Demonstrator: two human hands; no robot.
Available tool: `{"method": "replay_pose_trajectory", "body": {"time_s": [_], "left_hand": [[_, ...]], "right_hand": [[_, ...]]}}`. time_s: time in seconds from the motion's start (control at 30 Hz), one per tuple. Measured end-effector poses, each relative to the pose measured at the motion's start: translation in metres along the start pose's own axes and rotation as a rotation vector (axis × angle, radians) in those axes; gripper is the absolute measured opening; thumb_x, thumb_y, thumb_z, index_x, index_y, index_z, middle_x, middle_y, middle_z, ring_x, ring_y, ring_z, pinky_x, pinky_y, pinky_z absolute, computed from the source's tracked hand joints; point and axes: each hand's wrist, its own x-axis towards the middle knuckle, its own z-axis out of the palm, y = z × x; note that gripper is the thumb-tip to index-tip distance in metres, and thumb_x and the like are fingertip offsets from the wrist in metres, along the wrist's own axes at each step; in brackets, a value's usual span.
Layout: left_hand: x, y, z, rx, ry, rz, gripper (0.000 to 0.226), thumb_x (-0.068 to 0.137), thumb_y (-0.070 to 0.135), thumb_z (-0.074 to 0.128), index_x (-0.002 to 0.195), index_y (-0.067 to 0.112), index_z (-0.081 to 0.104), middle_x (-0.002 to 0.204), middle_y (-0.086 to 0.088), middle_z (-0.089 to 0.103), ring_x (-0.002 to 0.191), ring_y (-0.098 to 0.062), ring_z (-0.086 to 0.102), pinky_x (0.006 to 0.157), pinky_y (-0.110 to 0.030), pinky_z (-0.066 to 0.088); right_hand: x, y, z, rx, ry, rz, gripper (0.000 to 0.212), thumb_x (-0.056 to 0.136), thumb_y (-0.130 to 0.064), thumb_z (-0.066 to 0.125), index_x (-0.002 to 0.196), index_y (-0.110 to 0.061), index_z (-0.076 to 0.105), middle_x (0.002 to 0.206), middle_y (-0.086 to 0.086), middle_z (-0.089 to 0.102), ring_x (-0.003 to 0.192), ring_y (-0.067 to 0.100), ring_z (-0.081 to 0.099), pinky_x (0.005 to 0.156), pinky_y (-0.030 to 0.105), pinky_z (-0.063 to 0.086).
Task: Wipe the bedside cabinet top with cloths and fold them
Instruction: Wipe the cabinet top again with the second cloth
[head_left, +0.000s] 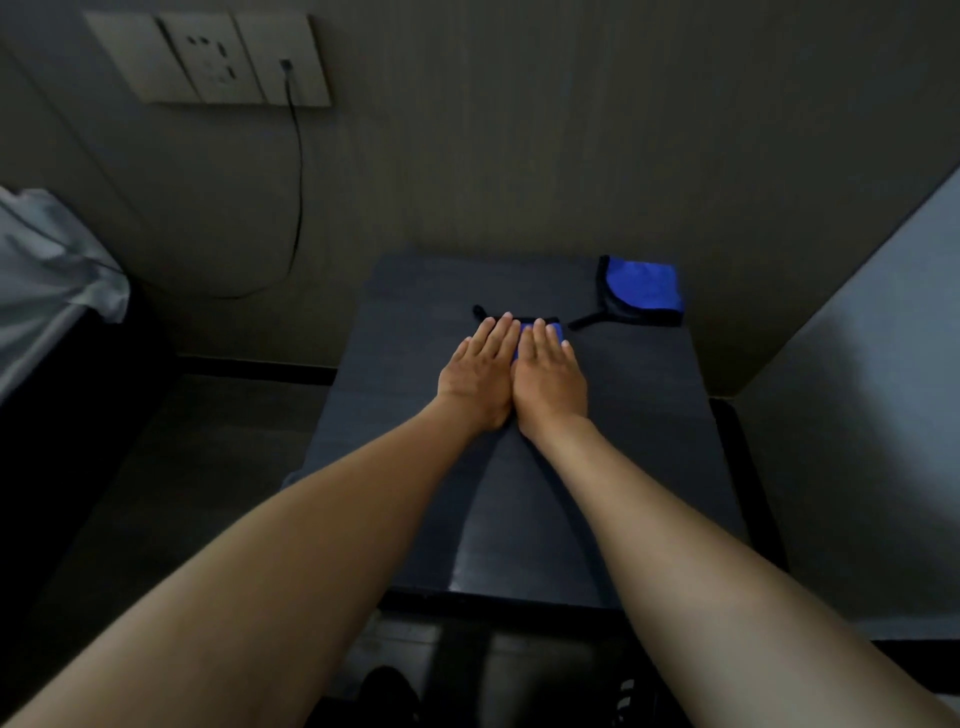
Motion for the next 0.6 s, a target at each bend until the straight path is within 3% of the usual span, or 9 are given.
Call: {"method": "replay_pose_trajectory", "body": {"time_s": [0.33,0.6], "left_hand": [[-0.044,-0.139,-0.010,0.021,-0.009,-0.199,0.082,0.097,0.032,0.042,0.158,0.014,-0.010,0.166,0.000,-0.016,0.152,-0.020,-0.012,0.124,-0.038,0.008],[-0.006,-0.167,-0.013,-0.002,-0.004,-0.215,0.081,0.098,0.034,0.041,0.157,0.012,-0.010,0.166,-0.004,-0.015,0.153,-0.021,-0.009,0.124,-0.040,0.005]], "right_hand": [[0.028,-0.146,0.006,0.067,-0.012,-0.170,0.054,0.106,-0.016,0.017,0.157,-0.004,0.002,0.166,0.013,-0.002,0.153,0.023,-0.003,0.124,0.037,0.000],[0.069,-0.152,-0.004,0.023,-0.025,-0.220,0.057,0.105,-0.014,0.025,0.156,-0.002,0.002,0.166,0.014,0.000,0.153,0.023,-0.001,0.124,0.038,0.002]]}}
